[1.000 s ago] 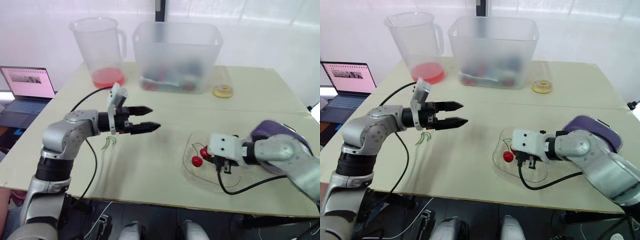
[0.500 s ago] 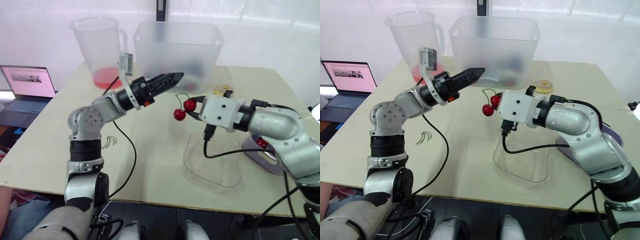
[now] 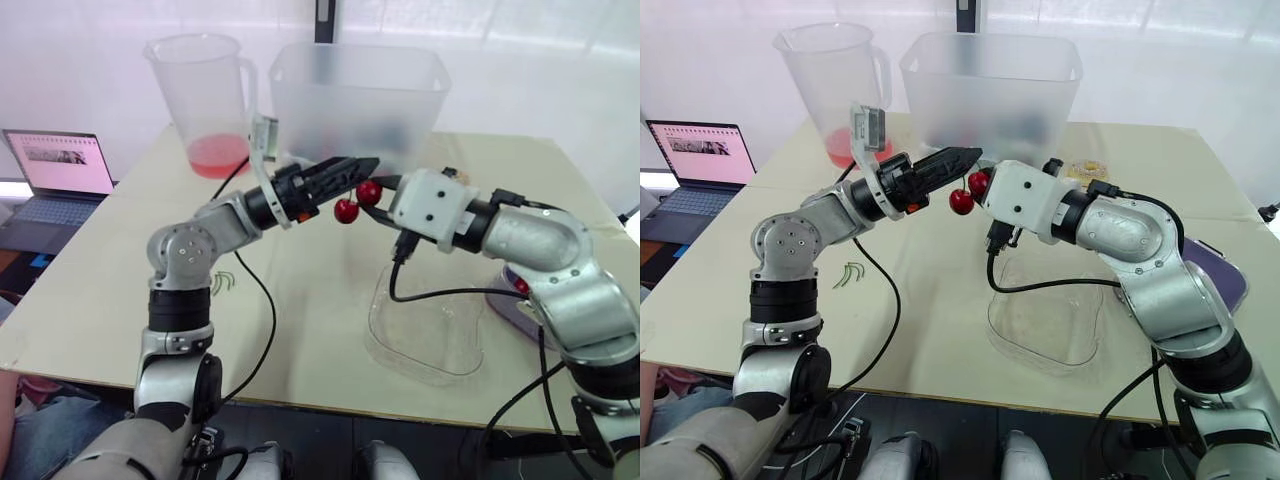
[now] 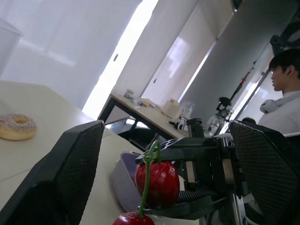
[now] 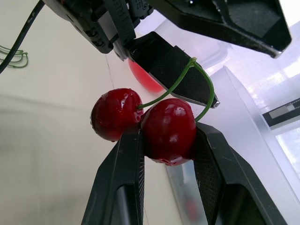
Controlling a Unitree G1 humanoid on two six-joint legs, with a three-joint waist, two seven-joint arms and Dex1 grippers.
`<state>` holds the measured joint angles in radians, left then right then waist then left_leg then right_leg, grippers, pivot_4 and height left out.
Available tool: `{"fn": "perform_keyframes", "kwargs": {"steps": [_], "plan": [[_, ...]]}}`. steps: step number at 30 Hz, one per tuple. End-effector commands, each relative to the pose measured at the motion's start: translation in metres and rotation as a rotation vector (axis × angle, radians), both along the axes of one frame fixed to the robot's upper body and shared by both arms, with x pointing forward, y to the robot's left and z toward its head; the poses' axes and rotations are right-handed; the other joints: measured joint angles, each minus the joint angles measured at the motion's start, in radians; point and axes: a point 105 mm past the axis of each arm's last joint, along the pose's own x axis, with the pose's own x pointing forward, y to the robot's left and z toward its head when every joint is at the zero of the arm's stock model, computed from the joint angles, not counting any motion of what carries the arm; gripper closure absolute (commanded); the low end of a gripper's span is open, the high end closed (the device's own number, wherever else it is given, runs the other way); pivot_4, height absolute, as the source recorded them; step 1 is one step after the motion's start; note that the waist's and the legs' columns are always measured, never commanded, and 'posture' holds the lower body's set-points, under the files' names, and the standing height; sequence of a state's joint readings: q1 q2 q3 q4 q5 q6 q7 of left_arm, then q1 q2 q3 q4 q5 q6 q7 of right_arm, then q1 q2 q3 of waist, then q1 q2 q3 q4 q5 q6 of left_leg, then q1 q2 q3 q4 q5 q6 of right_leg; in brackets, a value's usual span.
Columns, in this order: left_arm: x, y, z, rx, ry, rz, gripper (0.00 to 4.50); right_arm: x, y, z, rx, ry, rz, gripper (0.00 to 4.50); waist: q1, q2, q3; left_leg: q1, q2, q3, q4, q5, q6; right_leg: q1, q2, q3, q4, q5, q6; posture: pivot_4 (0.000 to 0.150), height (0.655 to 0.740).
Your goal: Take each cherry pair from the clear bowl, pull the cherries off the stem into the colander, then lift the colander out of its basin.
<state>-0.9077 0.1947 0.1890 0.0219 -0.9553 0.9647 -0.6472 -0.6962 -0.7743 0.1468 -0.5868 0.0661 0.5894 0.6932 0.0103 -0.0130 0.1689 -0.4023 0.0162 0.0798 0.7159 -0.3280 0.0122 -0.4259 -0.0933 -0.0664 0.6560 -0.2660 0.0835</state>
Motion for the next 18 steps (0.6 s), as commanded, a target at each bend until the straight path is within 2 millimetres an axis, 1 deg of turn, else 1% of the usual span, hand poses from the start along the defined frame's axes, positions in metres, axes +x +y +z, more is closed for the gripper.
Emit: {"fn": "perform_keyframes", "kwargs": {"steps": [1, 3, 5, 6, 7, 10, 11, 16, 18], "plan": [[-0.0072, -0.0008, 0.0091, 0.000, -0.060, -0.005, 0.00, -0.0045, 0.0003, 0.0171, 0.039, -0.050, 0.010, 3.11, -0.001, 0.000, 0.000, 0.000, 0.000, 0.000, 0.000, 0.000, 0.000, 0.000, 0.000, 0.000, 0.000, 0.000, 0.000, 0.150, 0.7078], [-0.0077, -0.0007, 0.0112, -0.013, -0.057, -0.011, 0.56, -0.0042, 0.0004, 0.0152, 0.037, -0.042, 0.010, 3.16, -0.001, 0.000, 0.000, 0.000, 0.000, 0.000, 0.000, 0.000, 0.000, 0.000, 0.000, 0.000, 0.000, 0.000, 0.000, 0.150, 0.7078], [-0.0084, -0.0006, 0.0135, -0.027, -0.054, -0.019, 1.39, -0.0038, 0.0002, 0.0132, 0.033, -0.037, 0.008, 3.16, 0.000, 0.000, 0.000, 0.000, 0.000, 0.000, 0.000, 0.000, 0.000, 0.000, 0.000, 0.000, 0.000, 0.000, 0.000, 0.150, 0.7078], [-0.0085, -0.0006, 0.0140, -0.030, -0.054, -0.020, 1.98, -0.0036, 0.0001, 0.0127, 0.032, -0.036, 0.008, 3.16, 0.000, 0.000, 0.000, 0.000, 0.000, 0.000, 0.000, 0.000, 0.000, 0.000, 0.000, 0.000, 0.000, 0.000, 0.000, 0.150, 0.7078], [-0.0083, -0.0004, 0.0142, -0.032, -0.052, -0.020, 2.41, -0.0036, 0.0001, 0.0127, 0.033, -0.035, 0.007, 3.16, 0.000, 0.000, 0.000, 0.000, 0.000, 0.000, 0.000, 0.000, 0.000, 0.000, 0.000, 0.000, 0.000, 0.000, 0.000, 0.150, 0.7078], [-0.0078, -0.0006, 0.0128, -0.034, -0.041, -0.021, 4.06, -0.0035, -0.0004, 0.0140, 0.046, -0.034, 0.005, 3.16, -0.001, 0.000, 0.000, 0.000, 0.000, 0.000, 0.000, 0.000, 0.000, 0.000, 0.000, 0.000, 0.000, 0.000, 0.000, 0.150, 0.7078], [-0.0077, -0.0007, 0.0127, -0.037, -0.037, -0.021, 4.47, -0.0037, -0.0004, 0.0146, 0.052, -0.034, 0.006, 3.16, -0.001, 0.000, 0.000, 0.000, 0.000, 0.000, 0.000, 0.000, 0.000, 0.000, 0.000, 0.000, 0.000, 0.000, 0.000, 0.150, 0.7078], [-0.0068, -0.0010, 0.0127, -0.044, -0.027, -0.019, 4.47, -0.0056, 0.0005, 0.0146, 0.063, -0.024, 0.016, 3.16, 0.000, 0.000, 0.000, 0.000, 0.000, 0.000, 0.000, 0.000, 0.000, 0.000, 0.000, 0.000, 0.000, 0.000, 0.000, 0.150, 0.7078], [-0.0063, -0.0011, 0.0130, -0.044, -0.026, -0.018, 4.47, -0.0086, 0.0025, 0.0107, 0.089, 0.039, 0.050, 3.16, -0.001, 0.000, 0.000, 0.000, 0.000, 0.000, 0.000, 0.000, 0.000, 0.000, 0.000, 0.000, 0.000, 0.000, 0.000, 0.150, 0.7078]]}}
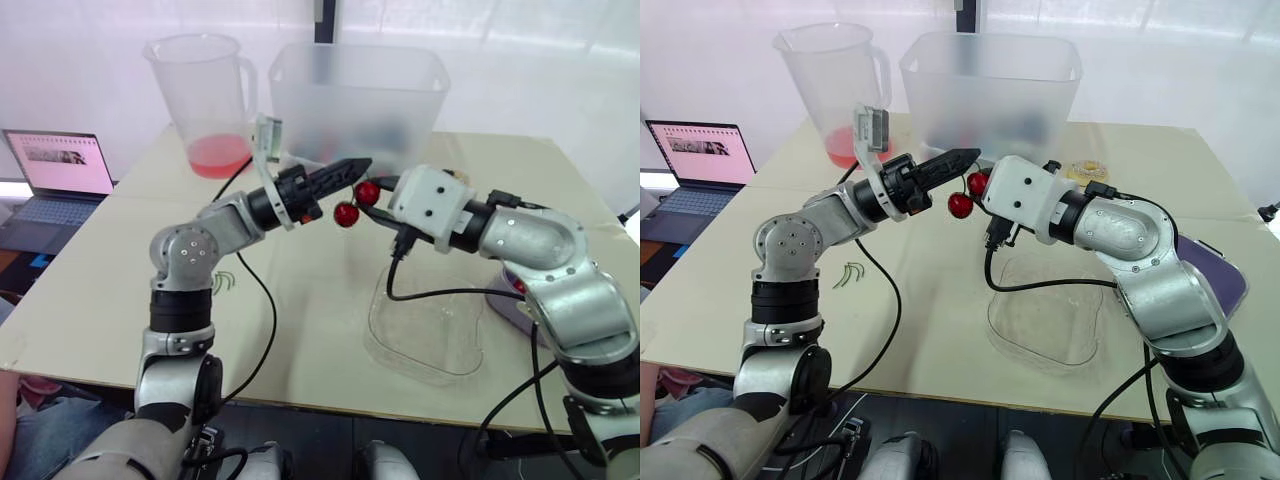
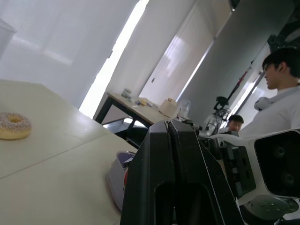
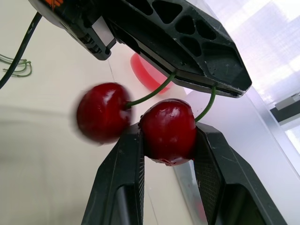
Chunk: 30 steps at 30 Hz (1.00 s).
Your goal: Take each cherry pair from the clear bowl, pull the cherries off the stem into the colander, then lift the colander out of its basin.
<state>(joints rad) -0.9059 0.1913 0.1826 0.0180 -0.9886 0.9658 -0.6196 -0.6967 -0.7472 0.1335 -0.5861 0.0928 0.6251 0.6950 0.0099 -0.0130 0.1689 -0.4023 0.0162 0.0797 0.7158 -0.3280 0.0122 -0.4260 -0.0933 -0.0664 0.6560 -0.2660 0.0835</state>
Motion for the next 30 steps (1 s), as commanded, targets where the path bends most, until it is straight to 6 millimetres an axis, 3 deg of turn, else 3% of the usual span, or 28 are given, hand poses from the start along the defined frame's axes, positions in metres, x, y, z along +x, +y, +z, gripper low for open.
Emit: {"fn": "perform_keyframes", "kwargs": {"steps": [1, 3, 4, 5, 9, 10, 13, 16, 18, 30], "plan": [[-0.005, 0.001, 0.012, -0.034, -0.038, -0.008, 4.47, -0.011, 0.002, 0.010, 0.058, 0.028, 0.058, 3.16, 0.000, 0.000, 0.000, 0.000, 0.000, 0.000, 0.000, 0.000, 0.000, 0.000, 0.000, 0.000, 0.000, 0.000, 0.000, 0.150, 0.7078], [-0.004, 0.001, 0.013, -0.034, -0.039, -0.008, 4.47, -0.013, 0.000, 0.010, 0.061, 0.045, 0.067, 3.16, 0.000, 0.000, 0.000, 0.000, 0.000, 0.000, 0.000, 0.000, 0.000, 0.000, 0.000, 0.000, 0.000, 0.000, 0.000, 0.150, 0.7078], [-0.004, 0.001, 0.013, -0.032, -0.040, -0.007, 4.50, -0.013, -0.003, 0.010, 0.075, 0.057, 0.062, 2.47, 0.001, 0.000, 0.000, 0.000, 0.000, 0.000, 0.000, 0.000, 0.000, 0.000, 0.000, 0.000, 0.000, 0.000, 0.000, 0.150, 0.7078], [-0.004, 0.002, 0.013, -0.026, -0.044, -0.002, 4.50, -0.013, -0.006, 0.010, 0.085, 0.067, 0.050, 2.17, 0.001, 0.000, 0.000, 0.000, 0.000, 0.000, 0.000, 0.000, 0.000, 0.000, 0.000, 0.000, 0.000, 0.000, 0.000, 0.150, 0.7078], [-0.002, 0.006, 0.012, 0.013, -0.062, 0.003, 4.50, -0.017, -0.027, -0.001, 0.057, 0.131, 0.014, 0.24, 0.003, 0.000, 0.000, -0.001, 0.000, 0.000, 0.000, 0.000, 0.000, 0.000, 0.000, 0.000, 0.000, 0.000, 0.000, 0.150, 0.7078], [-0.002, 0.007, 0.011, 0.027, -0.070, -0.004, 4.50, -0.017, -0.035, -0.002, 0.066, 0.145, 0.000, 0.01, 0.002, 0.000, 0.000, -0.001, 0.000, 0.000, 0.000, 0.000, 0.000, 0.000, 0.000, 0.000, -0.001, 0.000, 0.000, 0.150, 0.7078], [-0.006, 0.011, 0.009, 0.061, -0.095, -0.036, 4.50, -0.016, -0.049, 0.003, 0.220, 0.217, 0.001, 0.01, -0.002, 0.000, 0.000, 0.000, 0.000, 0.000, 0.000, 0.000, 0.000, 0.000, 0.000, 0.000, -0.001, 0.000, 0.000, 0.150, 0.7078], [-0.011, 0.016, 0.005, 0.087, -0.111, -0.072, 4.50, -0.034, -0.051, -0.004, 0.415, 0.590, 0.166, 0.01, -0.002, 0.000, 0.000, 0.000, 0.001, 0.000, 0.000, 0.000, 0.000, 0.000, 0.001, 0.000, 0.000, 0.000, 0.000, 0.150, 0.7078], [-0.013, 0.019, 0.002, 0.108, -0.114, -0.087, 4.50, -0.042, -0.052, -0.001, 0.511, 0.720, 0.249, 0.01, -0.002, 0.000, 0.000, 0.000, 0.001, -0.001, 0.000, 0.000, 0.000, 0.000, 0.001, 0.000, 0.000, 0.000, 0.000, 0.150, 0.7078], [-0.039, 0.012, -0.006, 0.135, -0.085, -0.258, 4.50, -0.027, -0.016, -0.006, 0.624, 0.816, 0.347, 0.01, 0.000, 0.000, 0.000, -0.001, 0.000, -0.001, 0.000, 0.000, 0.001, 0.000, 0.000, 0.001, 0.000, 0.000, 0.000, 0.150, 0.7078]]}}
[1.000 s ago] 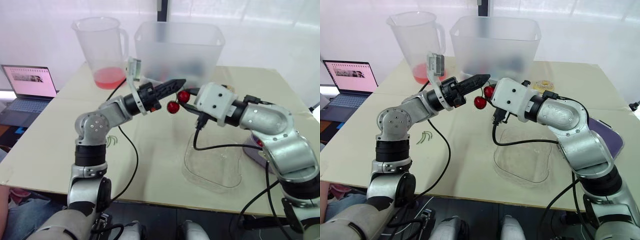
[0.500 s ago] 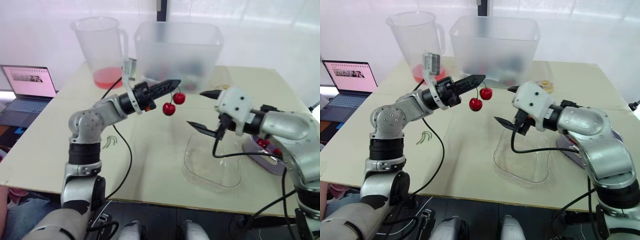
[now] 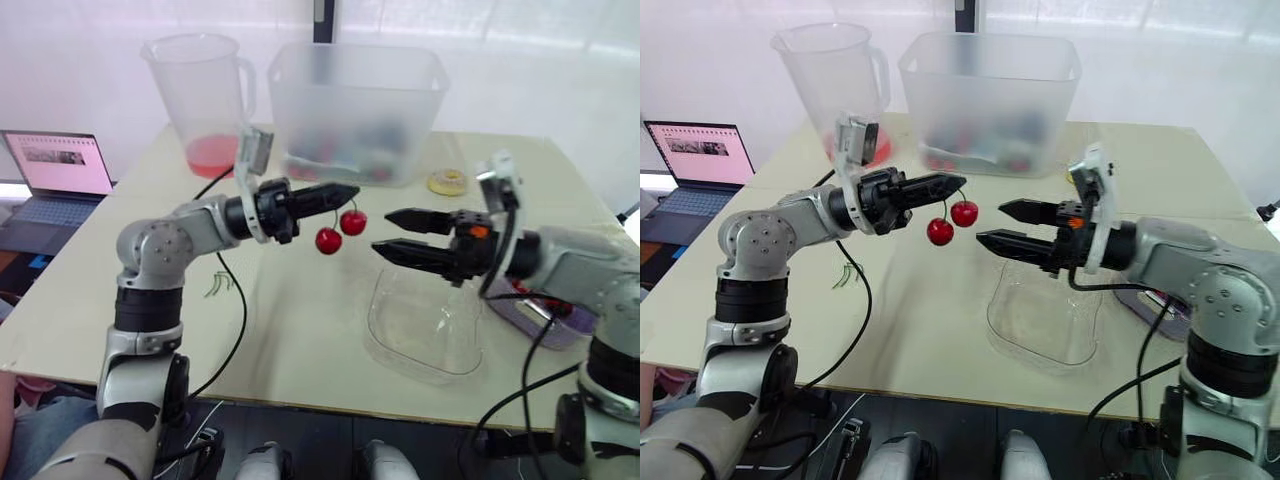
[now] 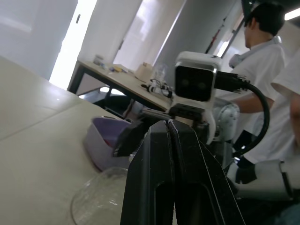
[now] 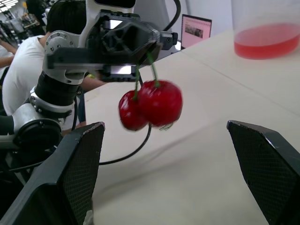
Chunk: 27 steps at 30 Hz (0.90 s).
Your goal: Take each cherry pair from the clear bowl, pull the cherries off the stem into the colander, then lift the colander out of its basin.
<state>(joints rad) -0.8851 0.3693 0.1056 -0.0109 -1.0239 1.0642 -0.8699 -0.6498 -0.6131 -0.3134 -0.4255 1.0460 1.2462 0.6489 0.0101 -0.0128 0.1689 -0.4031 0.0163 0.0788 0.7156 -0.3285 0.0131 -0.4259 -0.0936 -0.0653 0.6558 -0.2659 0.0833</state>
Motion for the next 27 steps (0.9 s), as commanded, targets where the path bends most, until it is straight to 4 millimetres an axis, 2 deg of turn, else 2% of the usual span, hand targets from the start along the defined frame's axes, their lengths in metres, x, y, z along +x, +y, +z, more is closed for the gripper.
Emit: {"fn": "perform_keyframes", "kwargs": {"steps": [1, 4, 7, 10, 20, 25, 27], "plan": [[-0.012, -0.002, 0.006, -0.011, -0.035, -0.053, 4.50, 0.000, 0.009, 0.012, 0.045, -0.052, 0.026, 0.01, 0.000, 0.000, 0.000, 0.000, 0.000, 0.000, 0.000, 0.000, 0.000, 0.000, 0.000, 0.000, 0.000, 0.000, 0.000, 0.150, 0.7078], [-0.011, -0.003, 0.007, -0.014, -0.034, -0.048, 4.50, 0.000, 0.016, 0.008, 0.046, -0.042, 0.051, 0.01, 0.000, 0.000, 0.000, 0.000, 0.000, 0.000, 0.000, 0.000, 0.000, 0.000, 0.000, 0.000, 0.000, 0.000, 0.000, 0.150, 0.7078], [-0.011, -0.002, 0.008, -0.018, -0.035, -0.041, 4.50, 0.000, 0.020, 0.004, 0.042, -0.030, 0.063, 0.99, -0.001, 0.000, 0.000, 0.000, 0.000, 0.000, 0.000, 0.000, 0.000, 0.000, 0.000, 0.000, 0.000, 0.000, 0.000, 0.150, 0.7078], [-0.010, -0.001, 0.008, -0.025, -0.034, -0.031, 4.50, -0.002, 0.023, 0.002, 0.051, -0.022, 0.075, 2.37, 0.000, 0.000, 0.000, 0.000, 0.000, 0.000, 0.000, 0.000, 0.000, 0.000, 0.000, 0.000, 0.000, 0.000, 0.000, 0.150, 0.7078], [-0.009, -0.004, 0.007, -0.024, -0.036, -0.028, 4.50, -0.003, 0.025, -0.002, 0.061, -0.011, 0.070, 2.37, 0.000, 0.000, 0.000, 0.000, 0.000, 0.000, 0.000, 0.000, 0.000, 0.000, 0.000, 0.000, 0.000, 0.000, 0.000, 0.150, 0.7078], [-0.008, -0.004, 0.006, -0.018, -0.037, -0.026, 4.50, -0.001, 0.024, -0.002, 0.066, -0.020, 0.047, 3.87, 0.000, 0.000, 0.000, 0.000, 0.000, 0.000, 0.000, 0.000, 0.000, 0.000, 0.000, 0.000, 0.000, 0.000, 0.000, 0.150, 0.7078], [-0.008, -0.004, 0.005, -0.018, -0.037, -0.024, 4.50, 0.000, 0.023, -0.002, 0.070, -0.018, 0.041, 3.87, 0.000, 0.000, 0.000, 0.000, 0.000, 0.000, 0.000, 0.000, 0.000, 0.000, 0.000, 0.000, 0.000, 0.000, 0.000, 0.150, 0.7078]]}}
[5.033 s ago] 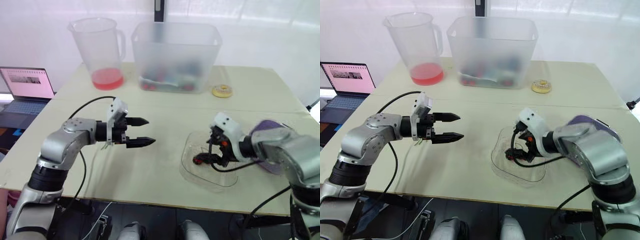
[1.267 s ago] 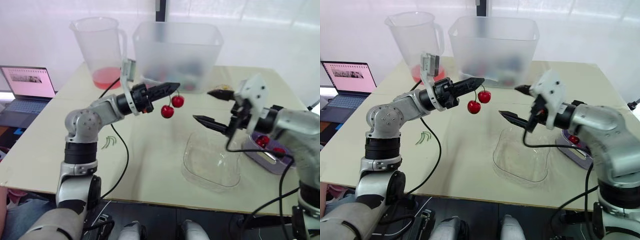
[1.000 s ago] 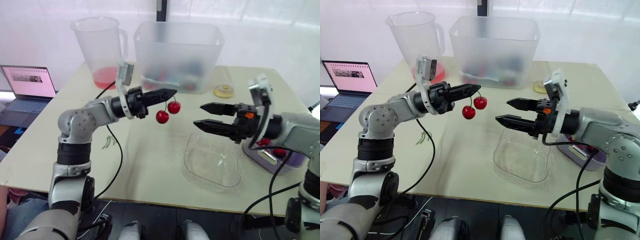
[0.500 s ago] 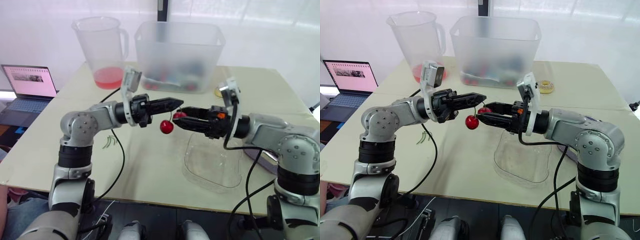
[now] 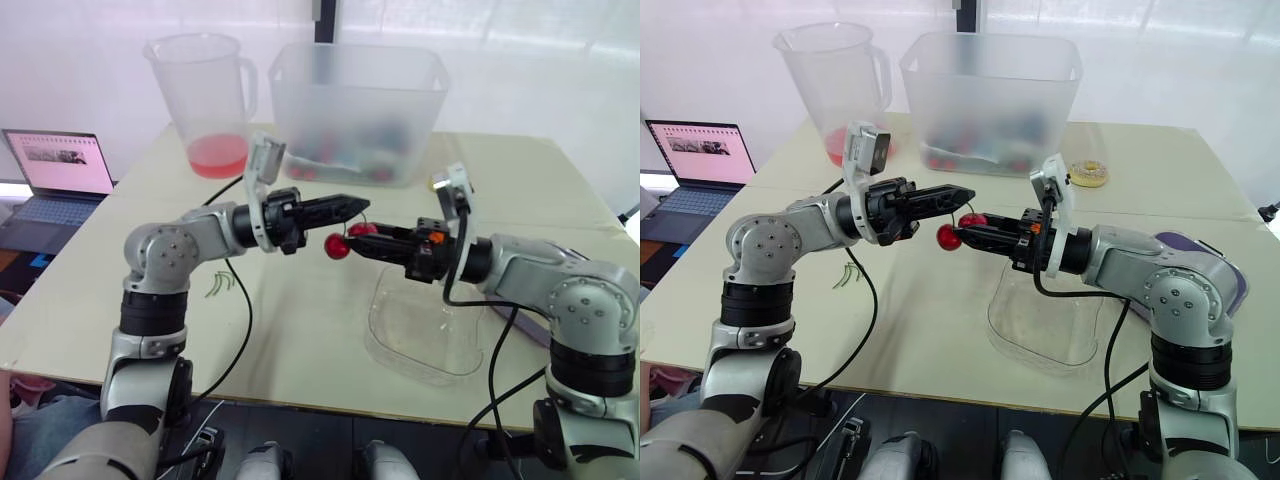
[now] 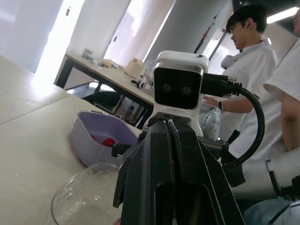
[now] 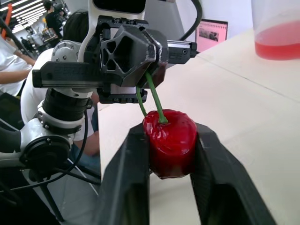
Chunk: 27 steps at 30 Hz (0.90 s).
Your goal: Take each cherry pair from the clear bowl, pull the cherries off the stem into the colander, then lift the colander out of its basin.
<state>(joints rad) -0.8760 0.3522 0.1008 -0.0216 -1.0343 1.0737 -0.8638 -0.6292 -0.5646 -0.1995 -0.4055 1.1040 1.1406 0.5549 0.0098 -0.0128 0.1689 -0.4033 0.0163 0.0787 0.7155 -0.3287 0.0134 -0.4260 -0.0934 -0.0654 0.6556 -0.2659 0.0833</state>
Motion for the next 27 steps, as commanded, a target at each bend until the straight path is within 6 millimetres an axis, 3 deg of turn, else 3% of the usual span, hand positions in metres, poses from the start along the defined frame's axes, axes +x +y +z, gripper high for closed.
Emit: {"fn": "perform_keyframes", "kwargs": {"steps": [1, 12, 20, 23, 27], "plan": [[-0.004, 0.001, 0.008, -0.013, -0.049, -0.001, 4.50, -0.004, 0.000, 0.009, 0.021, -0.044, 0.001, 3.87, 0.000, 0.000, 0.000, 0.000, 0.000, 0.000, 0.000, 0.000, 0.000, 0.000, 0.000, 0.000, 0.000, 0.000, 0.000, 0.150, 0.7078], [-0.003, 0.001, 0.012, -0.029, -0.069, 0.012, 4.50, -0.025, -0.028, -0.038, -0.145, 0.122, 0.013, 3.87, 0.002, 0.000, 0.000, -0.001, 0.000, 0.000, 0.000, -0.001, 0.001, 0.000, 0.000, 0.000, -0.002, 0.000, 0.000, 0.150, 0.7078], [-0.005, -0.002, 0.013, -0.038, -0.076, -0.001, 4.50, -0.024, -0.045, -0.031, -0.153, 0.103, -0.054, 3.87, 0.002, 0.000, 0.000, -0.001, 0.000, 0.000, 0.000, -0.001, 0.002, 0.000, 0.000, 0.000, -0.002, 0.000, 0.000, 0.150, 0.7078], [-0.005, -0.002, 0.013, -0.040, -0.076, 0.002, 4.50, -0.013, -0.071, -0.012, -0.124, 0.045, -0.169, 3.87, 0.005, 0.000, 0.000, -0.002, 0.000, 0.000, 0.000, -0.001, 0.002, 0.000, -0.001, 0.000, -0.002, 0.000, 0.000, 0.150, 0.7078], [-0.002, 0.002, 0.012, -0.045, -0.077, 0.027, 4.50, 0.010, -0.153, 0.010, -0.246, -0.017, -0.511, 3.87, 0.005, 0.000, 0.000, -0.002, -0.002, 0.000, 0.001, -0.001, 0.003, 0.000, -0.002, 0.000, -0.002, 0.000, 0.000, 0.150, 0.7078]]}}
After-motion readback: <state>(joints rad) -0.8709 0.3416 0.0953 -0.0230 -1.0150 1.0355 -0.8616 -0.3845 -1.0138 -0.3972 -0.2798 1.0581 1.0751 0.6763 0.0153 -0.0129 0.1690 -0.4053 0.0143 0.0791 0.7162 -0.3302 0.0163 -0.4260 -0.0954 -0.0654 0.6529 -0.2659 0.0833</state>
